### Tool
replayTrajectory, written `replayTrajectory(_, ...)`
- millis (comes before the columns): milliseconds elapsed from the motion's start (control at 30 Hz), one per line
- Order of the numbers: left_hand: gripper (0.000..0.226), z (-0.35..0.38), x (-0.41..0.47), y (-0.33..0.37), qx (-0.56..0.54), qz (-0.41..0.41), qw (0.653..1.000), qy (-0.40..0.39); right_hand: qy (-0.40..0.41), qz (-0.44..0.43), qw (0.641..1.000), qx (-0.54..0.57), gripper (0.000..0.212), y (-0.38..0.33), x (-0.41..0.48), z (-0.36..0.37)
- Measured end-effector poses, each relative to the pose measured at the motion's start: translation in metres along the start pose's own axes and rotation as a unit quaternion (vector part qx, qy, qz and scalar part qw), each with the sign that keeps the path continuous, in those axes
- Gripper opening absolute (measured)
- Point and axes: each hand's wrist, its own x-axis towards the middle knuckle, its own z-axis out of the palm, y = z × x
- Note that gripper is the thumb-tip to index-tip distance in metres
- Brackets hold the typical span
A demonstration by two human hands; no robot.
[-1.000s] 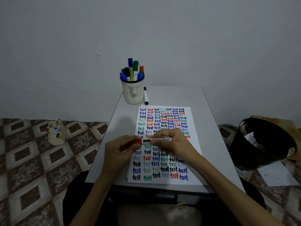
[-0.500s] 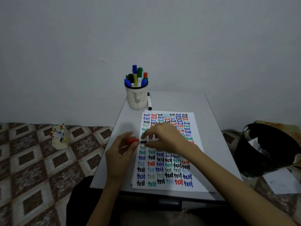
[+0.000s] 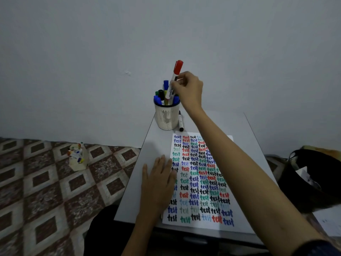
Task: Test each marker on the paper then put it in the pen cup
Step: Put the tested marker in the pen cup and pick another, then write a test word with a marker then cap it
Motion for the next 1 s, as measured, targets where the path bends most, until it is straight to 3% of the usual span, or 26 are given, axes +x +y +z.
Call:
replayTrajectory(200, 0.08, 0.001, 0.0, -0.001, 0.016, 0.006, 1.0, 0.002, -0.044, 0.022, 0.988, -0.145, 0.014, 0.016, -0.007, 0.027)
replayTrajectory(500, 0.083, -0.003, -0.001, 0.002, 0.016, 0.003, 1.0, 0.002, -0.017, 0.039, 0.97, -0.238, 0.017, 0.017, -0.006, 0.042)
replayTrajectory(600, 0.083, -0.004, -0.001, 0.002, 0.011, 0.006, 1.0, 0.008, -0.026, 0.02, 0.974, -0.226, 0.024, 0.026, -0.007, 0.038)
replayTrajectory(667, 0.082, -0.004, -0.001, 0.001, 0.005, 0.008, 1.0, 0.011, -0.013, 0.001, 0.989, -0.148, 0.023, 0.032, -0.01, 0.031)
replayTrajectory(767, 0.08, -0.003, -0.001, 0.001, -0.01, 0.01, 1.0, 0.018, 0.071, 0.008, 0.997, -0.036, 0.021, 0.044, -0.021, 0.016)
replayTrajectory(833, 0.078, -0.001, 0.0, 0.0, -0.021, 0.01, 0.999, 0.026, 0.088, 0.041, 0.993, -0.072, 0.014, 0.062, -0.027, 0.007)
replayTrajectory(900, 0.078, -0.001, 0.0, 0.0, -0.021, 0.01, 0.999, 0.027, -0.007, 0.089, 0.981, -0.171, 0.014, 0.085, -0.03, 0.001)
replayTrajectory(1000, 0.078, 0.0, 0.001, -0.001, -0.021, 0.01, 0.999, 0.026, -0.188, 0.136, 0.927, -0.294, 0.044, 0.108, -0.038, 0.002)
